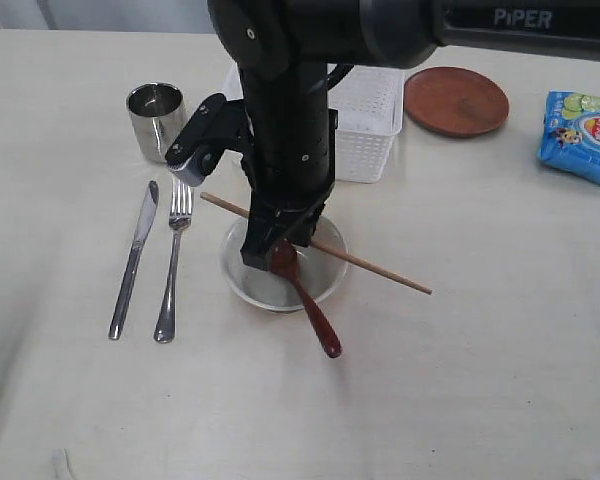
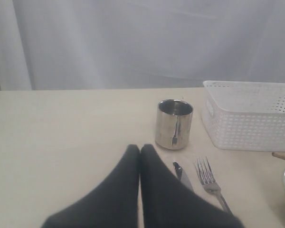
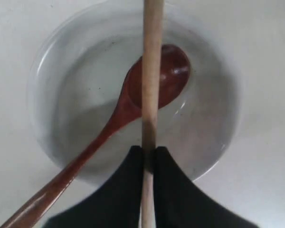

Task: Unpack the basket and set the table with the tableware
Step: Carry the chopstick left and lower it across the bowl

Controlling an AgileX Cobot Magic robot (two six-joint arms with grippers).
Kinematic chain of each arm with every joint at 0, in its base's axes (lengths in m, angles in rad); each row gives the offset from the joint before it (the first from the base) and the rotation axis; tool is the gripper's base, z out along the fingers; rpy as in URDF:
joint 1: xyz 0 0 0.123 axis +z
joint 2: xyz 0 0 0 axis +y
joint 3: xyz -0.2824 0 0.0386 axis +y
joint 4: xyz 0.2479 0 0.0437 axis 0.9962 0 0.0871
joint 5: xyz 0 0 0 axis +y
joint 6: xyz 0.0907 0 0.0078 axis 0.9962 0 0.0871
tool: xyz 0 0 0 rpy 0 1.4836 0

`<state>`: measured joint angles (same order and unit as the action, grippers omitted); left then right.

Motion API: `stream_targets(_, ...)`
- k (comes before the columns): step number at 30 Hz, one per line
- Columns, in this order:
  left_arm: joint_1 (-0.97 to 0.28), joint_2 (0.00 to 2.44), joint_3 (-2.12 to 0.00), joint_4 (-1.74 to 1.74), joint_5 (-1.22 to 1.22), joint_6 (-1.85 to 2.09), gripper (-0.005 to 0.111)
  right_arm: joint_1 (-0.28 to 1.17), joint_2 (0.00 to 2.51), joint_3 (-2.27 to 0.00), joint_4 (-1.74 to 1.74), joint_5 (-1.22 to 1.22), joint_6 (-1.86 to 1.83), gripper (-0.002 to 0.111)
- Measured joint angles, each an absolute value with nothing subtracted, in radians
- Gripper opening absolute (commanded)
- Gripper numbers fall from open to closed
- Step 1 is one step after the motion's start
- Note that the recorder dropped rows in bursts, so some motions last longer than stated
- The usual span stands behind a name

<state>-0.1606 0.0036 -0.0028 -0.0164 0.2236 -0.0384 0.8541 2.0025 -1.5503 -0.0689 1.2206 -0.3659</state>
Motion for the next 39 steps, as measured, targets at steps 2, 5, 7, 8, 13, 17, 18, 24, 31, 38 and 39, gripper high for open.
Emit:
stream_targets(2, -0.161, 0.004, -0.003, -0.016, 0.224, -0.038, 0.000, 0.854, 2.003, -1.550, -0.069, 1.221, -0.366, -0.001)
stream_targets(5, -0.161, 0.004, -0.003, -0.016, 0.224, -0.038, 0.000, 0.865, 2.005, -1.550, -0.069, 1.221, -0.366, -0.001)
stream_targets(7, -0.161, 0.004, -0.003, -0.016, 0.224, -0.038, 0.000, 0.891, 2.014, -1.566, -0.081, 1.221, -0.366, -0.001)
stream_targets(8, -0.161, 0.004, -0.003, -0.016, 0.224, -0.038, 0.000, 0.913, 2.021, -1.591, -0.097, 1.221, -0.363, -0.001)
stream_targets(13, -0.161, 0.004, -0.003, -0.016, 0.224, -0.038, 0.000, 0.950, 2.062, -1.643, -0.149, 1.219, -0.320, -0.001)
stream_targets(17, -0.161, 0.004, -0.003, -0.016, 0.224, -0.038, 0.000, 0.950, 2.080, -1.643, -0.199, 1.221, -0.288, -0.001)
stream_targets(18, -0.161, 0.004, -0.003, -0.016, 0.224, -0.038, 0.000, 0.950, 2.080, -1.643, -0.201, 1.221, -0.282, -0.001)
stream_targets(24, -0.161, 0.004, -0.003, -0.016, 0.224, -0.038, 0.000, 0.950, 2.080, -1.591, -0.171, 1.221, -0.262, -0.001)
stream_targets(31, -0.161, 0.004, -0.003, -0.016, 0.224, -0.038, 0.000, 0.950, 2.080, -1.585, -0.171, 1.221, -0.260, 0.000)
stream_targets(38, -0.161, 0.004, -0.003, -0.016, 0.224, -0.038, 0.000, 0.950, 2.080, -1.585, -0.169, 1.221, -0.260, 0.000)
stream_targets(39, -0.161, 0.004, -0.003, -0.016, 0.224, -0.038, 0.000, 0.950, 2.080, -1.585, -0.169, 1.221, -0.260, 0.000)
